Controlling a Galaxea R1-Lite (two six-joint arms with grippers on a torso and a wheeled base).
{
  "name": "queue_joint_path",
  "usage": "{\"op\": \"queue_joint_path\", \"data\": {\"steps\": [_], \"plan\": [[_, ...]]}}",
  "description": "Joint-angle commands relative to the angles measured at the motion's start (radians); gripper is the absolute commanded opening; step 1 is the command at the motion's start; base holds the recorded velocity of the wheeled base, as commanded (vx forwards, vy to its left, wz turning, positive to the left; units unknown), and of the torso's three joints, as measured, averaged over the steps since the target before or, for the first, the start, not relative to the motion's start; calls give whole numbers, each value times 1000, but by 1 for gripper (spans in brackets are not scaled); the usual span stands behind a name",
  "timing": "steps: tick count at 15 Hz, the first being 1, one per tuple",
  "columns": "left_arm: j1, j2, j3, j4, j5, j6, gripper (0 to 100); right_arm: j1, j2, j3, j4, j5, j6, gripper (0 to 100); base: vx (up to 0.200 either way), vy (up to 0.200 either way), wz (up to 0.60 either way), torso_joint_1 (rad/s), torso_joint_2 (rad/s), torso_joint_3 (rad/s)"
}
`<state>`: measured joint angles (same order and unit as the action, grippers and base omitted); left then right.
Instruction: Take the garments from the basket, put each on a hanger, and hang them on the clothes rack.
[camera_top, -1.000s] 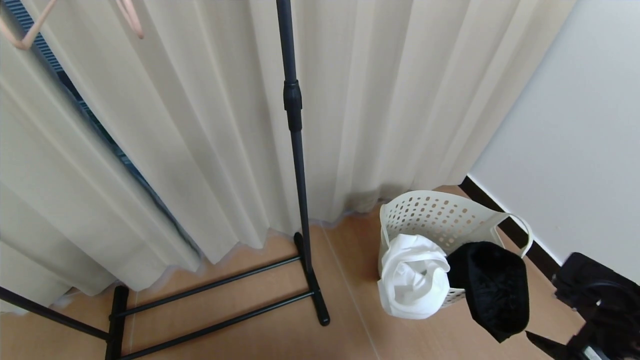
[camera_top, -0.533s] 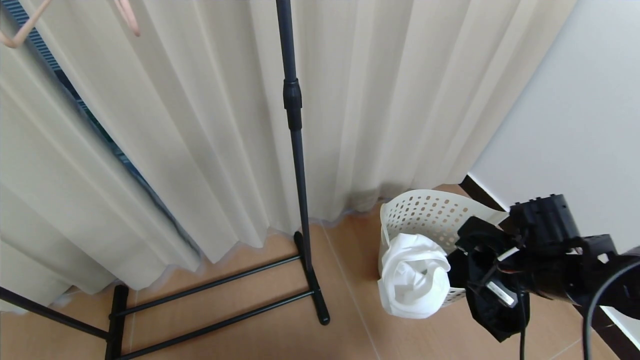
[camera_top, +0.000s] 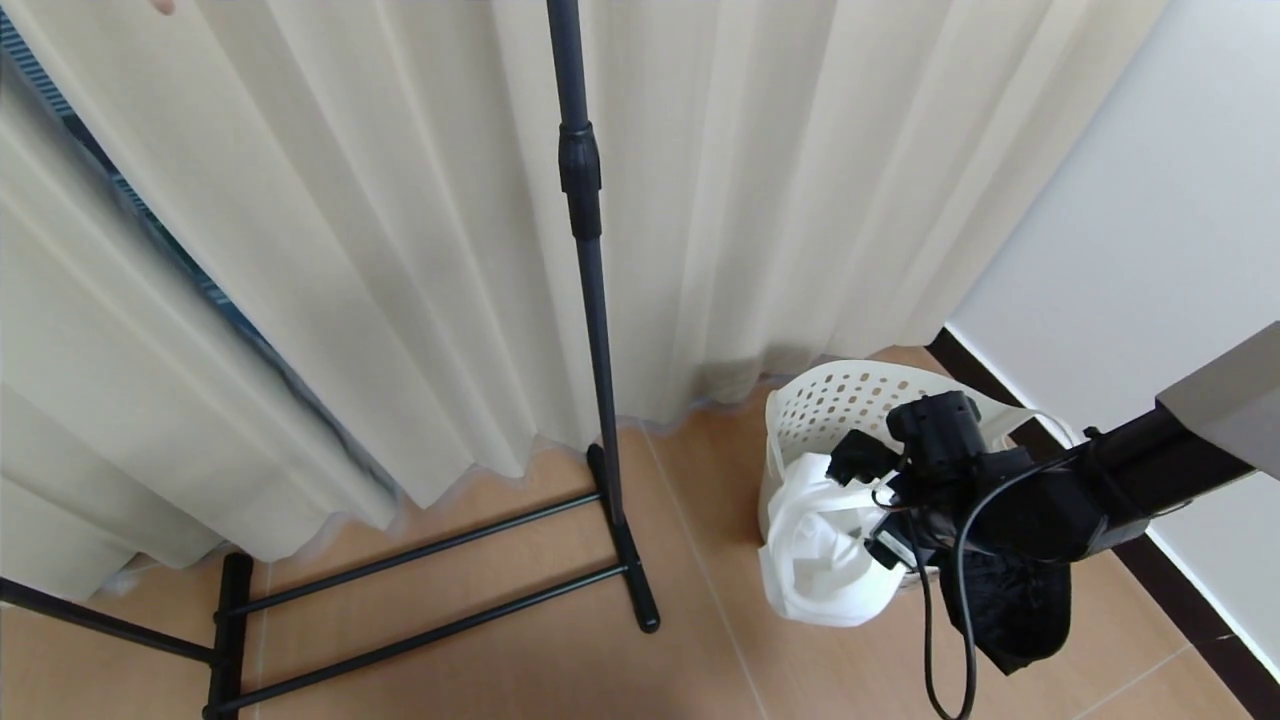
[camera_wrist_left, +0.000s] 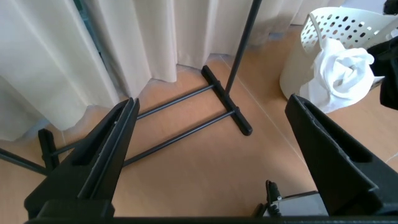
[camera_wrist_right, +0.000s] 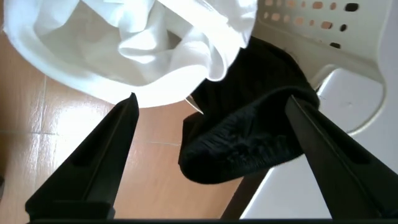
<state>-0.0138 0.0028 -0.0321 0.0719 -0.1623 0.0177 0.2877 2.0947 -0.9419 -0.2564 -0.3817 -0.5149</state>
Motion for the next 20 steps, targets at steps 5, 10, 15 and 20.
{"op": "queue_joint_path", "data": {"steps": [5, 10, 15, 20], "plan": [[0, 0, 0, 0, 1, -1, 100, 1, 91, -86, 0, -45, -1, 100, 0, 0, 0, 4, 3, -112], [0, 0, 0, 0, 1, -1, 100, -2, 168, -173, 0, -75, 1, 100, 0, 0, 0, 0, 0, 0], [0, 0, 0, 0, 1, -4, 100, -53, 232, -242, -3, -78, 4, 100, 0, 0, 0, 0, 0, 0], [0, 0, 0, 0, 1, -4, 100, -85, 271, -259, -89, -72, 22, 100, 0, 0, 0, 0, 0, 0]]}}
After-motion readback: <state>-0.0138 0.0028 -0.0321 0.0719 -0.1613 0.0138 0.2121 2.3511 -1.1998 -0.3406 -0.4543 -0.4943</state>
